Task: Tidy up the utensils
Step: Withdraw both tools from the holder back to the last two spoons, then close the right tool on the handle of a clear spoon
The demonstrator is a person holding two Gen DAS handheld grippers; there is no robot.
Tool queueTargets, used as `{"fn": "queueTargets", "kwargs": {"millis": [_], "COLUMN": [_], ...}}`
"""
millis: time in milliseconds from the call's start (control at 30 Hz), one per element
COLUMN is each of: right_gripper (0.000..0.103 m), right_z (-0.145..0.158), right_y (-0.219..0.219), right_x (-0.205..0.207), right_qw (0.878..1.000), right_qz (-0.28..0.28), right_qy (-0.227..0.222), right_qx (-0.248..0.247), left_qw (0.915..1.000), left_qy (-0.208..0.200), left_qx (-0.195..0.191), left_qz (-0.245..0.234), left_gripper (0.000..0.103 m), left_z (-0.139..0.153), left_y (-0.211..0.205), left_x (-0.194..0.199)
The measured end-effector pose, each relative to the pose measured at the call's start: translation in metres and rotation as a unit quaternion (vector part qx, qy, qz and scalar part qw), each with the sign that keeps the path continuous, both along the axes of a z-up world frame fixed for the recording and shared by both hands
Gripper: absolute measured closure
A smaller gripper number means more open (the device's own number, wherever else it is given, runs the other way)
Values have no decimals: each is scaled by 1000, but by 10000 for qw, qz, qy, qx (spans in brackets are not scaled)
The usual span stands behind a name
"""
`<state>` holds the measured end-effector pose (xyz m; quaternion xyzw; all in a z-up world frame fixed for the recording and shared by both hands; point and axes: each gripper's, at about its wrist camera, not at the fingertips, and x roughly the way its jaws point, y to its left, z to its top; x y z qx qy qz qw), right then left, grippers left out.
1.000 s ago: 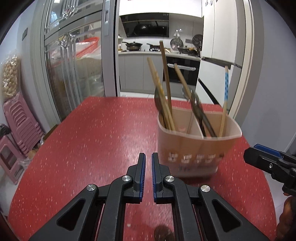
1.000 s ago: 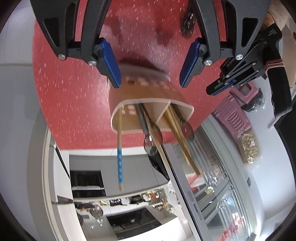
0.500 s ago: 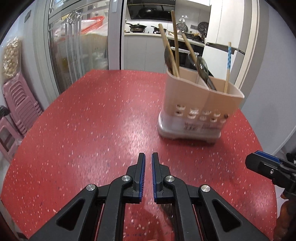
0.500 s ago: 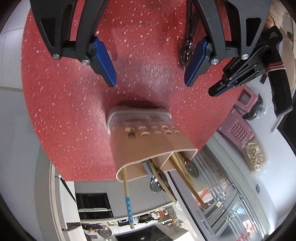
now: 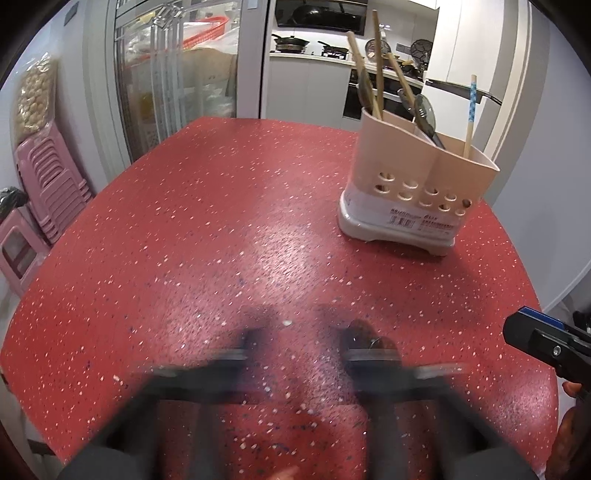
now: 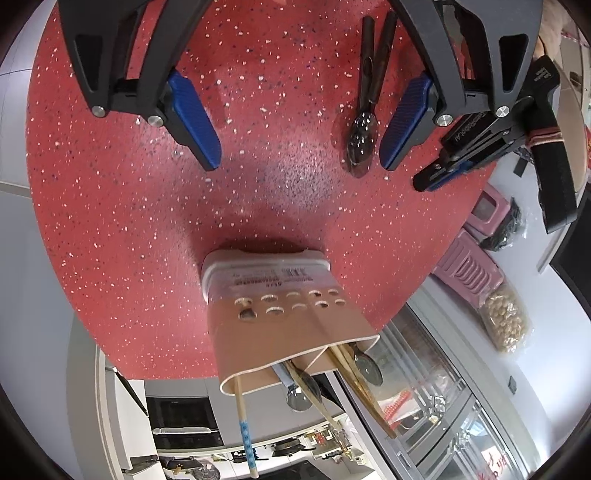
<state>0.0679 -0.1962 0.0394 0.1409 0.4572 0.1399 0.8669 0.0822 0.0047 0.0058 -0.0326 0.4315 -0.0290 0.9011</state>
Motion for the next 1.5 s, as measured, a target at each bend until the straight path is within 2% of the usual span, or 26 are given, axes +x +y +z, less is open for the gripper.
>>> {"fn": "queueTargets", "kwargs": {"millis": [133,300,600,900,1167,1267,1300,1367,1433,1500], "right_gripper": [13,13,13,14,32,51,55,77,85,87], "right_z": [-4,-9,-30,-42,-45,-50,-51,-52,-52,-52], "right_y": [7,22,57,71,97,105,107,109,106,102], "right_x": [-6,-10,-11,-9,-7,-4,-4,-3,-2,-2], "right_qw": [9999,9980,9934,9914,9887,9871,9866,9864,9870,9884], "right_qz": [75,214,596,535,776,838,809,792,721,672], "right_qy": [15,58,714,990,1022,1060,1057,1029,1035,1030], "right_qx": [-153,-593,-670,-673,-774,-858,-948,-1005,-995,-887], "left_qw": [9998,9992,9986,9981,9978,9980,9980,9980,9981,9982], "left_qy": [-160,-92,18,130,129,130,139,171,198,219], "left_qx": [143,309,335,209,161,187,193,199,190,184], "left_qz": [47,242,397,565,626,594,586,575,559,518], "left_gripper": [0,0,0,0,0,0,0,0,0,0], "left_z": [-12,-33,-69,-99,-114,-111,-106,-101,-89,-83], "left_y": [2,9,28,51,63,62,61,55,57,52], "left_x": [-1,3,9,8,11,8,3,-1,-7,-5]}}
